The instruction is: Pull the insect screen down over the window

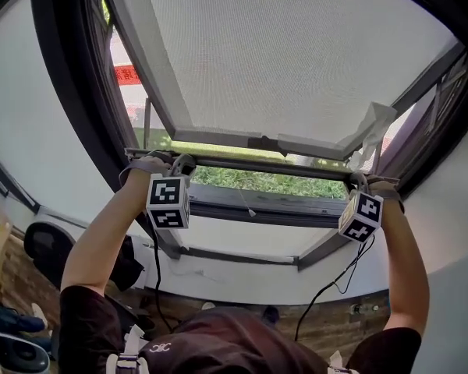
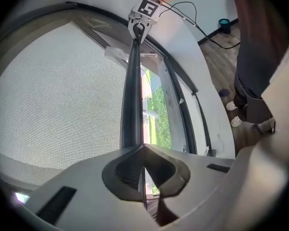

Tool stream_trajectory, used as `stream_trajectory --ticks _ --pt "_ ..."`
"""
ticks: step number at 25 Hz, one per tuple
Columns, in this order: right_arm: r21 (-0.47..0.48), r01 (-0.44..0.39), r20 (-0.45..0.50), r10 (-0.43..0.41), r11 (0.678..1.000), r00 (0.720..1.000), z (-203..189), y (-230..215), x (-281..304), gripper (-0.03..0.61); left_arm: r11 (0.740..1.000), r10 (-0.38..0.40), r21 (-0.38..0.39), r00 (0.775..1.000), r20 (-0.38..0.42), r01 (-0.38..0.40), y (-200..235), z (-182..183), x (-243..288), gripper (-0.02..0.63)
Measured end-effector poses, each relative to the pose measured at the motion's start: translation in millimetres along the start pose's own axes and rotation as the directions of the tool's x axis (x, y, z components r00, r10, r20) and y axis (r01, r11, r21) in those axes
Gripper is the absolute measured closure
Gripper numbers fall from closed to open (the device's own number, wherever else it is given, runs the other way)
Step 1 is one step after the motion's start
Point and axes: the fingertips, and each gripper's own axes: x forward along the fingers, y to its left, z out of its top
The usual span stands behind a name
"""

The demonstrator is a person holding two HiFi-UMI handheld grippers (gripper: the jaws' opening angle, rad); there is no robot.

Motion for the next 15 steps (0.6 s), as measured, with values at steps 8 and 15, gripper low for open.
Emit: stream_trajectory --ticks 8,15 --pt "0.014 -0.025 -0.009 0.025 1.0 1.0 -1 12 13 0.561 1.0 0.004 -0.019 1.0 -0.014 -0.005 -13 0 11 0.604" --pt "-0.014 -0.112 -0.038 0.111 0.994 0.993 -8 65 42 0.561 0.994 -0.097 -0.044 0.995 -0.015 0.096 -62 -4 37 0.604"
